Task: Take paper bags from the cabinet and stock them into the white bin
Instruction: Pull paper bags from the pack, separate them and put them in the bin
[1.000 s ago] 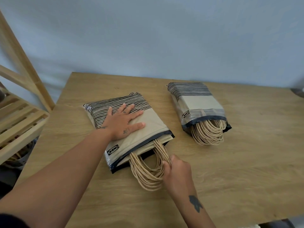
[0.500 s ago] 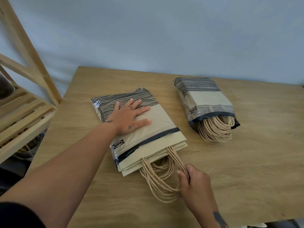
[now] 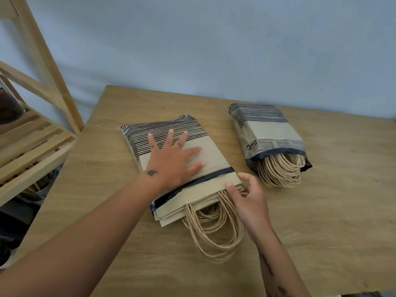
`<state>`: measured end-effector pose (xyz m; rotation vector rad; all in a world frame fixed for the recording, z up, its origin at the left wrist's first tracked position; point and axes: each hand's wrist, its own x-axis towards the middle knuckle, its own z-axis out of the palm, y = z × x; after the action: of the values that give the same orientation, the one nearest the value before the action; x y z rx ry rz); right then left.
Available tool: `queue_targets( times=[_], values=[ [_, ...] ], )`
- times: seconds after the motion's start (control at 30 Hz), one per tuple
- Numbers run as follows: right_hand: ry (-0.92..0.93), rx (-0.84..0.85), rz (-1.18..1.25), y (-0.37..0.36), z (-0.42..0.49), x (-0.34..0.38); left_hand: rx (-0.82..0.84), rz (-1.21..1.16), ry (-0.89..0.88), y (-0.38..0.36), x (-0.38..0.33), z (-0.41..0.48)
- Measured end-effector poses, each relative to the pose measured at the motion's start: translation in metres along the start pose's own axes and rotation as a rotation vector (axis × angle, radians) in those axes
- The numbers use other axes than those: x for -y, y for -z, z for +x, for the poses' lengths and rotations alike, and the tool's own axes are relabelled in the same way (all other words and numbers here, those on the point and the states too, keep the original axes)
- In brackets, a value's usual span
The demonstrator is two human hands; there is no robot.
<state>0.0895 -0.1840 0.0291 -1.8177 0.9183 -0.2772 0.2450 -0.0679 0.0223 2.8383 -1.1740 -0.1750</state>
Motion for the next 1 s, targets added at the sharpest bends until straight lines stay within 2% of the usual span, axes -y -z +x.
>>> queue_targets(
  times=[0.1,0.23,0.4,0.6,1.0],
  values=[
    [-0.094,-0.013,0.169,-0.005,0.006,-0.002,0.101,-0.088,0.049,-0.009,-0.004,-0.009],
    [-0.197,0.008,0.279,-0.004,0.013,-0.002,0.124,-0.16,0.054,-0.014,0.003,-0.003],
    [-0.173,-0.017,0.293,-0.012,0.025,0.006,0.104,-0.185,0.004,-0.012,0.016,0.015],
    [-0.234,-0.056,0.422,-0.023,0.036,0.01,0.126,-0.23,-0.029,-0.008,0.027,0.035],
    [-0.196,-0.046,0.476,-0.012,0.004,-0.017,0.129,-0.192,-0.048,-0.014,0.033,0.041]
  ],
)
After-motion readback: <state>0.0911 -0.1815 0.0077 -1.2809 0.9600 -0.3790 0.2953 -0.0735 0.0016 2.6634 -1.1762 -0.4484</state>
